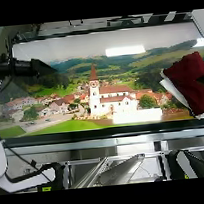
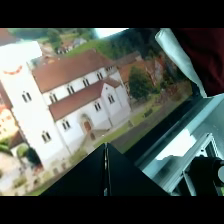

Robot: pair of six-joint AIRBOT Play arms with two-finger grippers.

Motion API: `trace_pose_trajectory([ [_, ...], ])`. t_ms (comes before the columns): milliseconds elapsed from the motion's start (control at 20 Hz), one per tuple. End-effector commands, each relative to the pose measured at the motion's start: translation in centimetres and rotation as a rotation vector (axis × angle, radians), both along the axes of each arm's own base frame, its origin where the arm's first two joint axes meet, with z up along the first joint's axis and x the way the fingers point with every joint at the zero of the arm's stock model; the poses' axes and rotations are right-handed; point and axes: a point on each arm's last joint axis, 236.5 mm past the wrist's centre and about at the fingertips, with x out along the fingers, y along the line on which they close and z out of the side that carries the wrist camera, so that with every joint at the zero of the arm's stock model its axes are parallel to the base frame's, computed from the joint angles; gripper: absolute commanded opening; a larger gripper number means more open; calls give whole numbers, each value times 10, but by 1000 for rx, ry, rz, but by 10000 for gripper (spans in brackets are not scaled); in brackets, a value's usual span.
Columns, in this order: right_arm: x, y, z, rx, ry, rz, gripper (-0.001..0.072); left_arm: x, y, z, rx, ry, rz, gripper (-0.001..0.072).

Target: Fold the shirts.

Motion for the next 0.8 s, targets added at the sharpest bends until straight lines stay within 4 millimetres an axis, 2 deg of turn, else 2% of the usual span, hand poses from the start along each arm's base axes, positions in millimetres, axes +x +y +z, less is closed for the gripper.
trace_pose_trajectory([
  [0,-6,86,-17,8,-73,239,19,-68,-10,-35,-3,53,-3,22],
  [100,-26,137,-60,29,-62,353,20,-101,-13,-66,-10,100,50,22],
  [150,-36,155,-81,36,-54,392,19,-114,-13,-84,-7,116,85,23],
  [200,-45,168,-97,40,-38,427,19,-125,-14,-99,-7,135,100,23],
  [250,-49,175,-106,42,-23,448,18,-136,-16,-109,-7,161,100,23],
  [400,-47,177,-109,46,-18,448,19,-149,-18,-118,-11,176,105,23],
  [750,-52,179,-110,58,3,463,19,-142,-15,-107,-2,98,145,22],
])
